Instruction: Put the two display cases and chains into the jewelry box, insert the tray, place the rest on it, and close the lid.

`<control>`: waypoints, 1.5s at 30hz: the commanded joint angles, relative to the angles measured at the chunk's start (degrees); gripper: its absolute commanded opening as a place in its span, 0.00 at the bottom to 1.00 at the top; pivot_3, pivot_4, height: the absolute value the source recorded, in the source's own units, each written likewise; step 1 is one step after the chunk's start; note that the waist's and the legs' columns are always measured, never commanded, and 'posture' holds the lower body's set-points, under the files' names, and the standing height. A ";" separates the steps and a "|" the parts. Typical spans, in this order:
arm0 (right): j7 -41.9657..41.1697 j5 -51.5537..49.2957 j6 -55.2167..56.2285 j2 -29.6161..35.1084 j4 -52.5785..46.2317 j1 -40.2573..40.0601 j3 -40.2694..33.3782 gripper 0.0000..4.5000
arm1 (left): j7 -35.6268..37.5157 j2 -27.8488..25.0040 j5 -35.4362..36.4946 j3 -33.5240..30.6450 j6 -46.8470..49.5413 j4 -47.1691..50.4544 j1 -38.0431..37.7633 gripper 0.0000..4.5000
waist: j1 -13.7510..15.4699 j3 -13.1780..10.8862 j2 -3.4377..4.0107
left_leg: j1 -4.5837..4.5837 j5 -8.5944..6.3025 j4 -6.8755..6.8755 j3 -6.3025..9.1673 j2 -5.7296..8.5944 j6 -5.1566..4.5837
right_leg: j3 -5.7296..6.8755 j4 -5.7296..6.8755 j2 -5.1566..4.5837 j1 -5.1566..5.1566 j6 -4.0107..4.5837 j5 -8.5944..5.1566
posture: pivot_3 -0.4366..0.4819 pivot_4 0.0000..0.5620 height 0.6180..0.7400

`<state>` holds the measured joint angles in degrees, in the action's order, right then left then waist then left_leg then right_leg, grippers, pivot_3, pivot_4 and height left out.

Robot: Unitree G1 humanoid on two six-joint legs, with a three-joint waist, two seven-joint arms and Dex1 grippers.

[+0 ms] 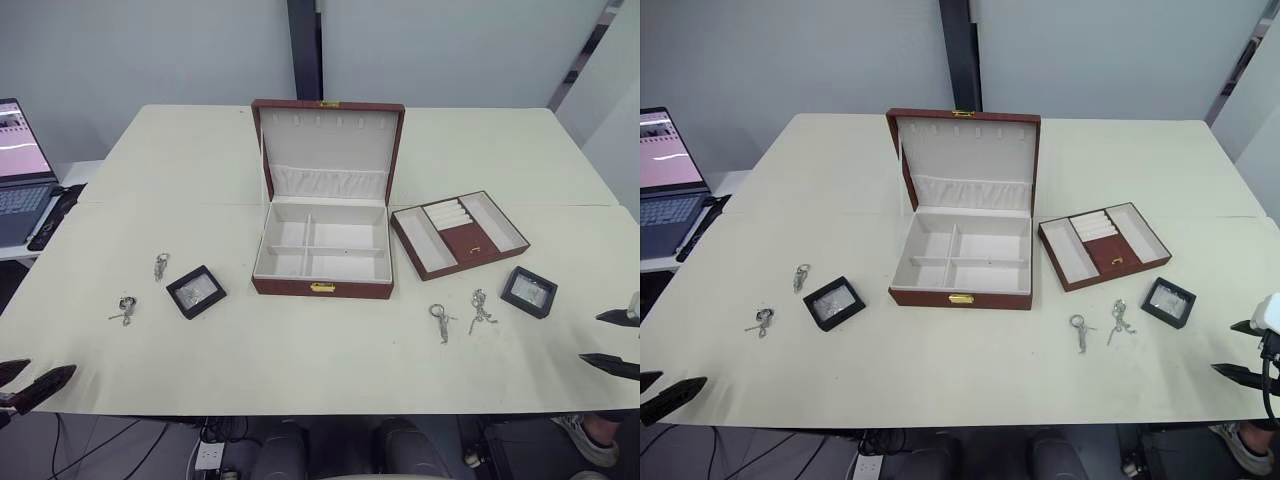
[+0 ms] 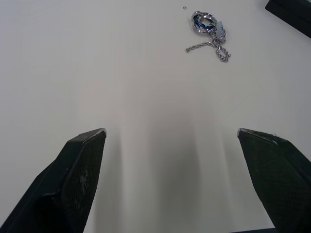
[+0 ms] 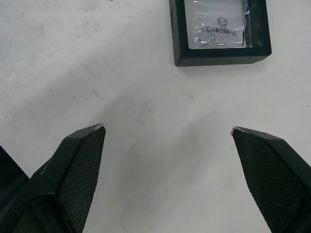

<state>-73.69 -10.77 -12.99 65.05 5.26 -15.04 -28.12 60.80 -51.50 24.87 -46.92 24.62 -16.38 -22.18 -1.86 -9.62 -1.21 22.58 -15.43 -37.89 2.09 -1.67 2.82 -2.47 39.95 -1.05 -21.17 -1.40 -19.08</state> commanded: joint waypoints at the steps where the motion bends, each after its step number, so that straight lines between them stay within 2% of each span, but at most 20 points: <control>1: -0.32 -0.57 0.07 1.37 -0.95 -0.44 -2.56 0.99 | -0.02 -0.23 0.97 -0.80 -0.35 1.16 -0.14 1.00 | 0.00 0.00 0.00 | 0.00 0.00 0.00 0.00 0.00 0.00 | -0.01 0.00 0.00 0.00 0.00 0.00 | 0.48 0.27 1.00; 19: -0.63 -0.89 -0.90 1.53 -2.15 -1.48 -3.20 0.99 | -0.19 0.12 1.49 -0.25 0.06 2.38 0.54 1.00 | 0.00 0.00 0.00 | 0.00 0.00 0.00 0.00 0.00 0.00 | 0.00 0.00 0.00 0.00 0.00 0.00 | 0.48 0.27 1.00; 33: -1.91 -0.58 0.49 3.11 -0.62 0.99 -2.23 0.99 | -0.97 0.36 2.33 -0.25 0.44 3.36 0.41 1.00 | 0.00 0.00 0.00 | -0.01 0.00 0.00 -0.03 0.00 0.00 | -0.01 0.00 0.00 0.00 0.00 0.00 | 0.48 0.27 1.00; 41: -3.35 -3.36 -0.13 4.86 -2.58 11.86 3.33 0.99 | -1.01 0.63 2.62 -0.86 0.25 3.39 -0.17 1.00 | -0.05 -0.01 0.01 | -0.03 0.00 0.00 -0.01 -0.03 0.00 | 0.00 0.01 0.01 0.00 0.00 0.00 | 0.48 0.27 1.00; 45: -3.18 -8.15 -4.50 3.32 -8.74 23.19 9.91 0.99 | -1.74 2.16 3.40 -2.21 0.60 5.00 -2.01 1.00 | -0.43 -0.05 0.12 | -0.05 0.00 0.00 -0.04 -0.05 0.00 | -0.03 0.02 0.01 -0.02 0.00 0.00 | 0.48 0.27 1.00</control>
<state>-76.65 -16.04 -16.07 68.17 0.49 5.33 -19.05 59.30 -49.73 27.04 -47.09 25.09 -13.25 -23.25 -2.29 -9.67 -1.09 22.53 -15.43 -37.89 2.05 -1.73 2.82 -2.51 39.97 -1.05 -21.20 -1.39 -19.07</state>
